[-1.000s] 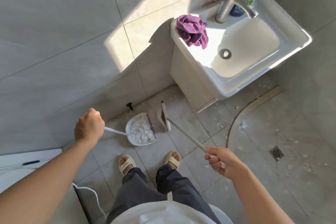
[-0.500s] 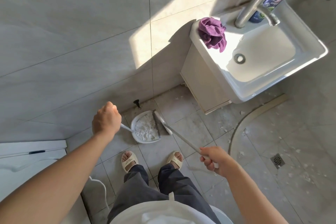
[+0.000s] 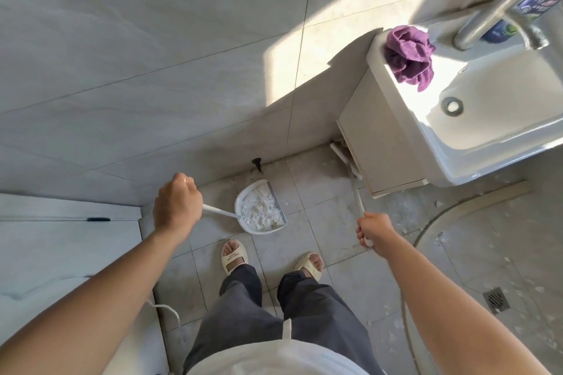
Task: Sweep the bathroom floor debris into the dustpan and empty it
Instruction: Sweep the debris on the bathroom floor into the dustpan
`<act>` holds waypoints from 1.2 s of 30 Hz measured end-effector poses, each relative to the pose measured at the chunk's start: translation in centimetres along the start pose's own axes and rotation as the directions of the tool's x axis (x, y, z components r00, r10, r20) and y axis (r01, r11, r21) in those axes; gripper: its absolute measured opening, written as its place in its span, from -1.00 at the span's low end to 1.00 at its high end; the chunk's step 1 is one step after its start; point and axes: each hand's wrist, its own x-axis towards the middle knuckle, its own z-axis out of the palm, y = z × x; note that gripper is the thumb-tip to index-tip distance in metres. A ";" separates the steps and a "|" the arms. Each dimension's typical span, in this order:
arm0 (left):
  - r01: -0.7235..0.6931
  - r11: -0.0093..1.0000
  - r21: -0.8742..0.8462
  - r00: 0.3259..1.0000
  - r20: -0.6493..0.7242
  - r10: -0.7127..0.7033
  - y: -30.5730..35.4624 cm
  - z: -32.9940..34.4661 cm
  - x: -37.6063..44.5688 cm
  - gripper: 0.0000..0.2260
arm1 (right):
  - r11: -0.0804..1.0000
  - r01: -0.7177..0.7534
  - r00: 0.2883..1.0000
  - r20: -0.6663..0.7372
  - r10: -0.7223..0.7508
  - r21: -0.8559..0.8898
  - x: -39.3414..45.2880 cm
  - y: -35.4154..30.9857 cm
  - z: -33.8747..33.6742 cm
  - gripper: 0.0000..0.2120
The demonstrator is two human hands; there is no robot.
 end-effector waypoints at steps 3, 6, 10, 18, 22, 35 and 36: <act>-0.003 1.000 0.013 1.000 0.017 0.003 -0.9 0.0 0.2 -0.75 | 0.994 -0.024 0.998 0.062 0.030 -0.105 0.6 0.8 1.7 -0.85; -0.024 0.999 0.027 0.999 0.023 0.023 -1.4 0.2 0.3 -0.75 | 0.965 -0.006 0.990 0.134 0.042 -0.261 -2.0 1.7 1.7 -0.84; -0.028 0.999 0.024 1.000 0.011 0.028 -1.3 0.2 0.9 -0.76 | 0.990 -0.070 0.990 0.115 0.084 -0.121 -4.6 1.0 -2.4 -0.78; -0.052 0.999 0.000 0.999 0.016 0.052 0.4 0.5 1.8 -0.76 | 0.989 0.046 0.997 0.061 -0.038 -0.139 -7.7 1.8 1.9 -0.68; -0.054 0.999 0.008 0.998 0.021 0.054 0.7 0.6 1.5 -0.74 | 0.972 -0.006 0.990 0.135 0.038 -0.234 -8.2 3.2 6.5 -0.74; -0.088 0.996 -0.015 0.995 0.045 0.089 -1.0 0.1 1.3 -0.74 | 0.984 -0.166 0.979 0.134 0.157 0.060 -12.6 7.4 5.2 -0.78; -0.087 0.996 -0.021 0.995 0.048 0.088 -1.1 0.1 1.2 -0.74 | 0.988 -0.147 0.982 0.127 0.141 0.044 -13.3 7.7 6.8 -0.78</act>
